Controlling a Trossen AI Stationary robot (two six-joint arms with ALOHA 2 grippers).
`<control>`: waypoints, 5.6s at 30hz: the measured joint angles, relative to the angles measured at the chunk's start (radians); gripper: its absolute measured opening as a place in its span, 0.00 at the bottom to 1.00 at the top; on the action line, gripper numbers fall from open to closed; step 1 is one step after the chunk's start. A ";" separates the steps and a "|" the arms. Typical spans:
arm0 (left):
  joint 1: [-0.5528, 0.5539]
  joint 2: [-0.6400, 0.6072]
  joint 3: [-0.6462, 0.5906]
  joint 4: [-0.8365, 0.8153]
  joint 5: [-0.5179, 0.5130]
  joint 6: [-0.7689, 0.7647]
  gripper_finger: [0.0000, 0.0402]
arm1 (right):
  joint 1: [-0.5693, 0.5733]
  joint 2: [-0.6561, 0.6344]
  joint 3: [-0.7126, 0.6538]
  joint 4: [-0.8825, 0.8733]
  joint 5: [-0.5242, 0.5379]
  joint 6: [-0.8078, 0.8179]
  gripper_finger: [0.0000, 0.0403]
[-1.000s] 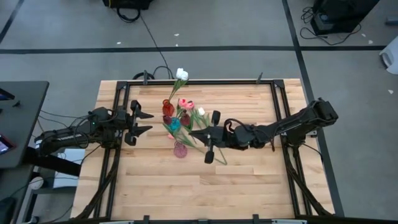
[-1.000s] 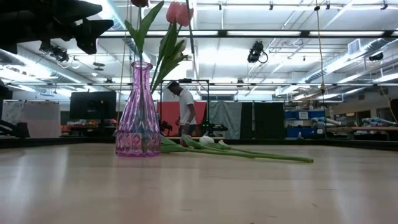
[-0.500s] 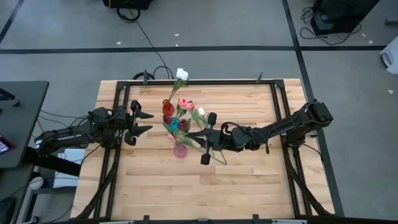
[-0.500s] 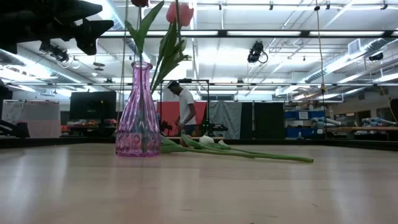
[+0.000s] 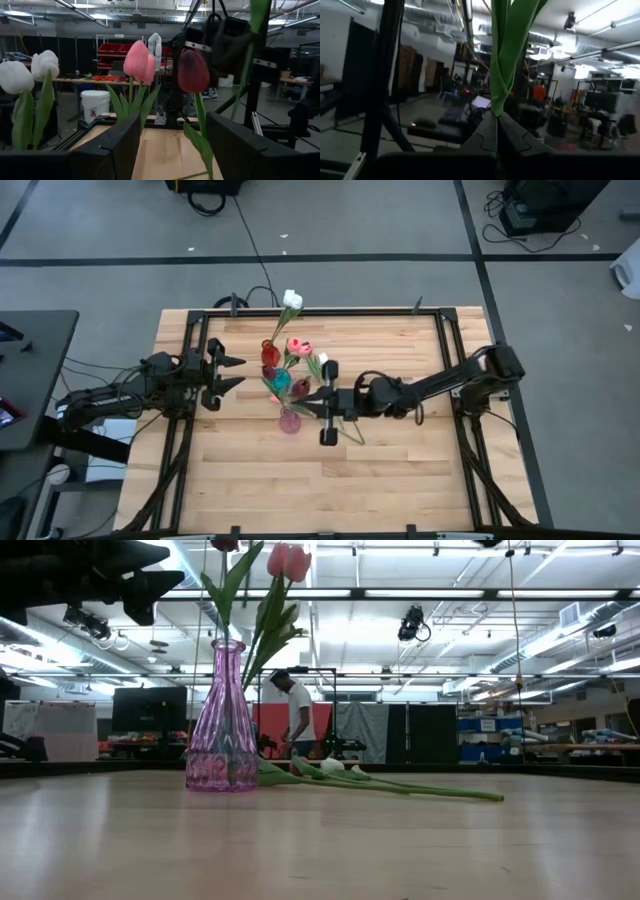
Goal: Sort flowers into vase by color
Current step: Put the right red flower into the purple vase, then put the white flower into the red vase
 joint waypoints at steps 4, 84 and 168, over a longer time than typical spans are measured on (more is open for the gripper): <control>0.000 0.000 0.000 -0.003 -0.003 0.000 0.57 | 0.001 0.069 0.021 0.024 0.036 -0.042 0.02; 0.000 0.000 0.000 -0.054 -0.073 0.057 0.57 | -0.133 -0.122 0.030 -1.253 0.231 0.786 0.58; 0.000 0.275 0.444 -0.234 0.071 0.078 0.57 | -0.052 -0.357 0.031 -0.585 0.284 0.216 0.01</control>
